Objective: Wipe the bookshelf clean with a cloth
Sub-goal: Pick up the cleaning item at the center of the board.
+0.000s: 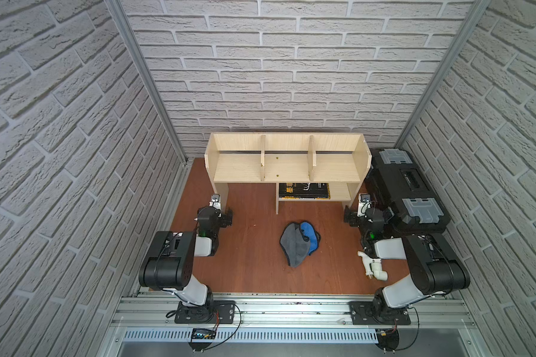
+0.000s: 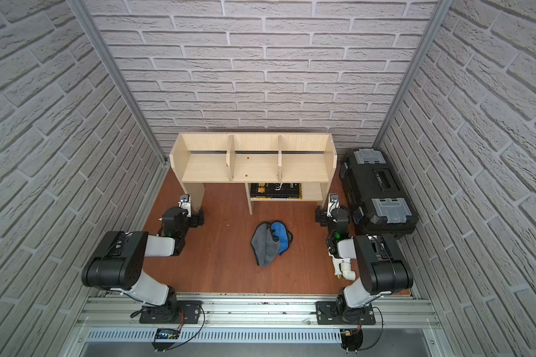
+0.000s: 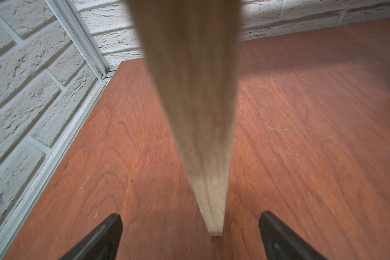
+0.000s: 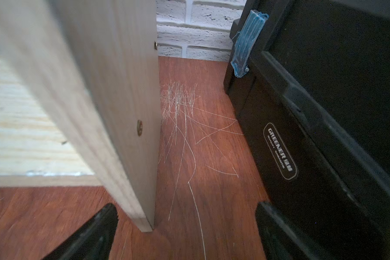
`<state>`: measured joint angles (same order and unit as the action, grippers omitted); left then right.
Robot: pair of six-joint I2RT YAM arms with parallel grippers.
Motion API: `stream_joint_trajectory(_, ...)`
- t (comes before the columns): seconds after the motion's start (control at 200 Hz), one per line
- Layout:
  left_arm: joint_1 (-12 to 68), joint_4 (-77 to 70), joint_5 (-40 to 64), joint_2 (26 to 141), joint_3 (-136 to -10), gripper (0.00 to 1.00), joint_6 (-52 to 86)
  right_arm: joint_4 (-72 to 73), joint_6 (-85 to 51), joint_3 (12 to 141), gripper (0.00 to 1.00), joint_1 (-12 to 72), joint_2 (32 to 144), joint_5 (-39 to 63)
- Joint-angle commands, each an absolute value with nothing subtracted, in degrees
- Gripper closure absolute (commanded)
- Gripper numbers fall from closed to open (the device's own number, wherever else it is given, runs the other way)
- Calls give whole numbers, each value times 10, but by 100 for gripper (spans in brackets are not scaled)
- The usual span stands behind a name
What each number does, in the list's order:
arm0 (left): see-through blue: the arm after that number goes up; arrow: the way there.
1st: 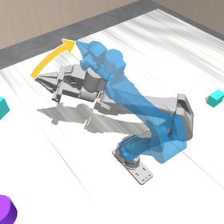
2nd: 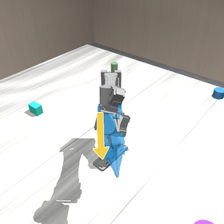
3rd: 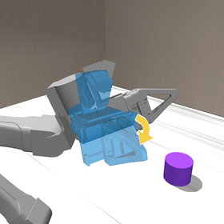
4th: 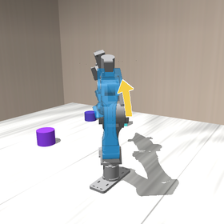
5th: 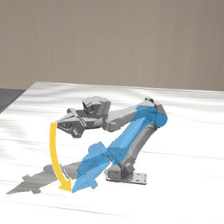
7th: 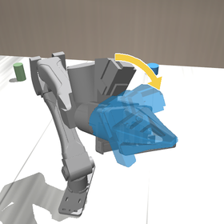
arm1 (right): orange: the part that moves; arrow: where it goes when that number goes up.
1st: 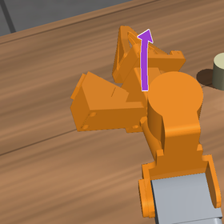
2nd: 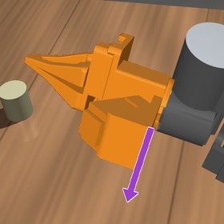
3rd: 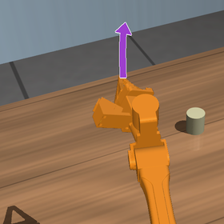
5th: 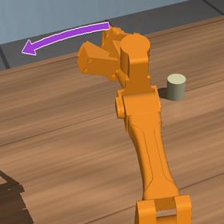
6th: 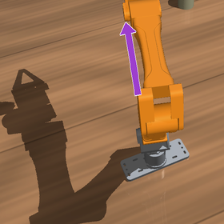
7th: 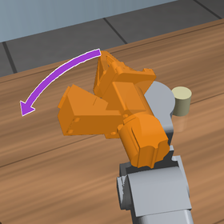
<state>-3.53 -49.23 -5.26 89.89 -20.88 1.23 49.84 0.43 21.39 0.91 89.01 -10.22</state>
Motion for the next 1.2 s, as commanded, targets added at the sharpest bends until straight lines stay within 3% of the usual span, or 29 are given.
stream_joint_trajectory(0.0,-32,-506,-54,889,-222,1,8,508,-1,220,1,8,875,-100)
stream_joint_trajectory(0.535,-33,-502,-53,889,-223,2,9,509,-2,218,1,8,875,-99)
stream_joint_trajectory(0.6,-34,-488,-61,881,-227,2,13,517,-12,218,1,8,862,-136)
stream_joint_trajectory(0.785,-22,-236,-175,772,-305,2,9,10,-84,372,1,10,644,-195)
stream_joint_trajectory(0.855,-18,-185,-214,724,-303,1,24,-20,-147,349,1,9,592,-232)
stream_joint_trajectory(0.9,-11,-156,-259,694,-301,1,42,-51,-278,322,0,7,563,-327)
stream_joint_trajectory(0.93,-8,-130,-272,675,-305,1,54,-109,-347,322,1,-6,542,-318)
stream_joint_trajectory(0.965,-4,-94,-280,654,-313,1,68,-119,-322,322,0,-28,523,-233)
stream_joint_trajectory(1.0,0,-55,-291,637,-324,1,82,-155,-313,339,6,-29,518,-206)
stream_joint_trajectory(1.08,16,31,-320,603,-351,1,123,-261,-338,386,9,-12,522,-217)
stream_joint_trajectory(1.195,44,173,-314,559,-409,1,195,-393,-385,445,4,52,528,-291)
